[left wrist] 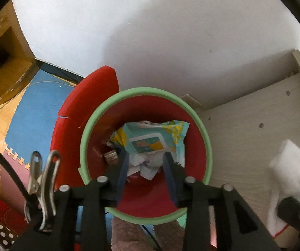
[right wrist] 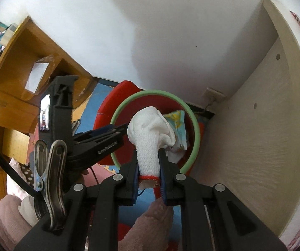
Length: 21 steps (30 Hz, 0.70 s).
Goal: Collect trash
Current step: 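Open the left gripper over the bucket while the right gripper drops the glove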
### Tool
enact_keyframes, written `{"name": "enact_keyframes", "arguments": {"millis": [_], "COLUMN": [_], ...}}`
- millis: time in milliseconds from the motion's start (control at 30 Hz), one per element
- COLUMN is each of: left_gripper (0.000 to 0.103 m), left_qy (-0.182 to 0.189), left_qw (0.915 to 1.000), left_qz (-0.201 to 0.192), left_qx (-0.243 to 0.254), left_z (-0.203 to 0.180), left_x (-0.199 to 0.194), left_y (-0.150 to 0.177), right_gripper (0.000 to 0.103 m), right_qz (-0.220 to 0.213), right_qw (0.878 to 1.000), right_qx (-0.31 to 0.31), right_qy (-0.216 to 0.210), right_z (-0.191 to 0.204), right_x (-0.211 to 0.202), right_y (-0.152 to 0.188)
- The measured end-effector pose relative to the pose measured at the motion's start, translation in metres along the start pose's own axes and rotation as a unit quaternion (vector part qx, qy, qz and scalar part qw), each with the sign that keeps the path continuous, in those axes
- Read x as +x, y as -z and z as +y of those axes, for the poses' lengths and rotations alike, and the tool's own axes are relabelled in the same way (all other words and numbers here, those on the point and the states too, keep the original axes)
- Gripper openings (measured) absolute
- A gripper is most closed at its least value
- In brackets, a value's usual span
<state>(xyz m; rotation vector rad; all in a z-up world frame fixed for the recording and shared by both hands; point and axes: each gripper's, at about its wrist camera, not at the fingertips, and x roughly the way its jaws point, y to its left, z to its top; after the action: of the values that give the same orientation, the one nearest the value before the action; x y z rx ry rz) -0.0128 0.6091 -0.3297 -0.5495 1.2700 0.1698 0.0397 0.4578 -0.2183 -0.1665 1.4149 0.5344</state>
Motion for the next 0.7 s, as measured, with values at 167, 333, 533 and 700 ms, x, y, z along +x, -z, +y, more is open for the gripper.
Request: {"name": "enact_keyframes", "arguments": {"millis": [167, 333, 533, 700], "left_gripper": [0.036, 0.036, 0.036, 0.036], "left_qy": [-0.015, -0.023, -0.024, -0.023], "left_qw": [0.9999, 0.9997, 0.9997, 0.9996], "left_qz": [-0.003, -0.001, -0.006, -0.007], "left_qx": [0.002, 0.004, -0.001, -0.012], "left_z": [-0.001, 0.0, 0.003, 0.008], "left_x": [-0.008, -0.015, -0.025, -0.03], "left_y": [-0.001, 0.001, 0.002, 0.005], "right_gripper": [0.017, 0.017, 0.021, 0.041], "right_qz": [0.02, 0.035, 0.05, 0.038], "right_qw": [1.0, 0.999, 0.998, 0.998], "right_qx": [0.021, 0.027, 0.044, 0.041], "right_qy": [-0.006, -0.009, -0.013, -0.019], "right_z": [-0.001, 0.001, -0.002, 0.0], "right_x": [0.012, 0.025, 0.04, 0.039], "right_y": [-0.006, -0.008, -0.008, -0.007]}}
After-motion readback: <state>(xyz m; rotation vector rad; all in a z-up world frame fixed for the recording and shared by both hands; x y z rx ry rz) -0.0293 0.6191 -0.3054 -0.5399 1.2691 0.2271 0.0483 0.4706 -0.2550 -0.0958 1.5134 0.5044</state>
